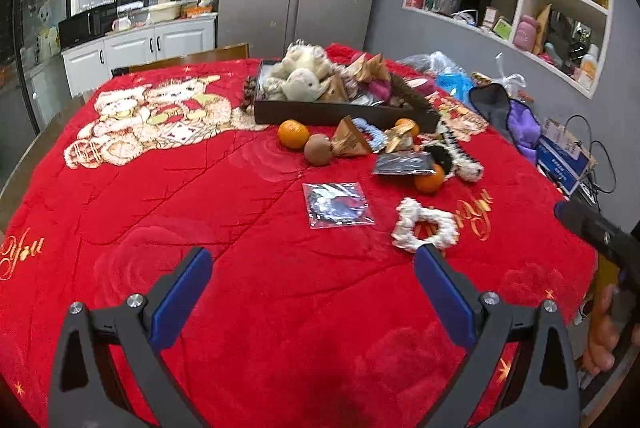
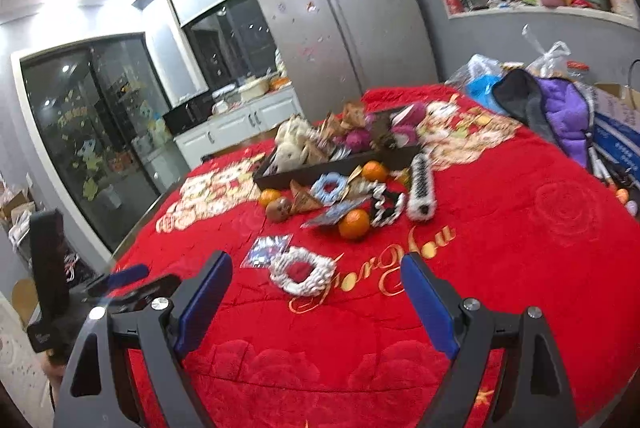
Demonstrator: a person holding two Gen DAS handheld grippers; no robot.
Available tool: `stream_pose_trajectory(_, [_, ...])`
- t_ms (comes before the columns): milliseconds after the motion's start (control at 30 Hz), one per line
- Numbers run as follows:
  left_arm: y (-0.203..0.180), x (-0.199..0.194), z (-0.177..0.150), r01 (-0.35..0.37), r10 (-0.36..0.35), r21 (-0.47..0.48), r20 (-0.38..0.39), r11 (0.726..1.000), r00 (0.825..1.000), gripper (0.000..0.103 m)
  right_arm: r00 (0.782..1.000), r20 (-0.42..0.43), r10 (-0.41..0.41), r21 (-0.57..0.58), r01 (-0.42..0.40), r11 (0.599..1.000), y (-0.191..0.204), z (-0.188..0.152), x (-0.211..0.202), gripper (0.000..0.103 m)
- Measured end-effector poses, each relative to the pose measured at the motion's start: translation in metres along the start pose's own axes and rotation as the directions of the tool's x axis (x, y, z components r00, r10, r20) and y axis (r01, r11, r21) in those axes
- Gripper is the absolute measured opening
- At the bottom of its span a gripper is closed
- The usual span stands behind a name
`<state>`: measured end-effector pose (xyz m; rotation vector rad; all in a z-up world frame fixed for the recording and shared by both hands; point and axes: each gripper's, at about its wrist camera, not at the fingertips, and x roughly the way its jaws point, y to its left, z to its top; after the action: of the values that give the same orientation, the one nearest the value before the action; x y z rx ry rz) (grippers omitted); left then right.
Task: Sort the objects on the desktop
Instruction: 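Open both tools and withdraw them from the tray toward the scattered items, then grasp the bagged round badge with the left tool while the right tool grasps the white rope ring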
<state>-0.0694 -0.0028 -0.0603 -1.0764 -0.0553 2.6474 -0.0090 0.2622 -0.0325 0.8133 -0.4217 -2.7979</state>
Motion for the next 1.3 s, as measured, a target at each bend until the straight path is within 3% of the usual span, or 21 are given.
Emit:
stream_pose_trajectory(467, [0.009, 0.097, 0.031, 0.046, -0.048, -0.020, -0.150, 0.999, 0.988, 0.102, 0.990, -0.132, 0.049, 0.029, -0.046, 0.999, -0.005, -0.010, 0.074, 0.088])
stream_pose_trajectory(867, [-0.006, 0.148, 0.044, 0.046, -0.040, 0.021, -0.238, 0.999, 0.971, 0.102, 0.971, -0.233, 0.051, 0.023, -0.047, 0.999, -0.006, -0.014, 0.121, 0.088])
stream_pose_trajectory(1033, [-0.009, 0.154, 0.047, 0.028, -0.017, 0.048, -0.225, 0.998, 0.974, 0.102, 0.963, -0.260, 0.068, 0.071, -0.052, 0.996, -0.016, -0.015, 0.133, 0.089])
stream_pose_trajectory(1300, [-0.013, 0.157, 0.042, -0.041, 0.058, 0.086, -0.203, 0.995, 0.978, 0.102, 0.961, -0.275, -0.018, 0.015, 0.023, 1.000, -0.010, -0.013, 0.140, 0.086])
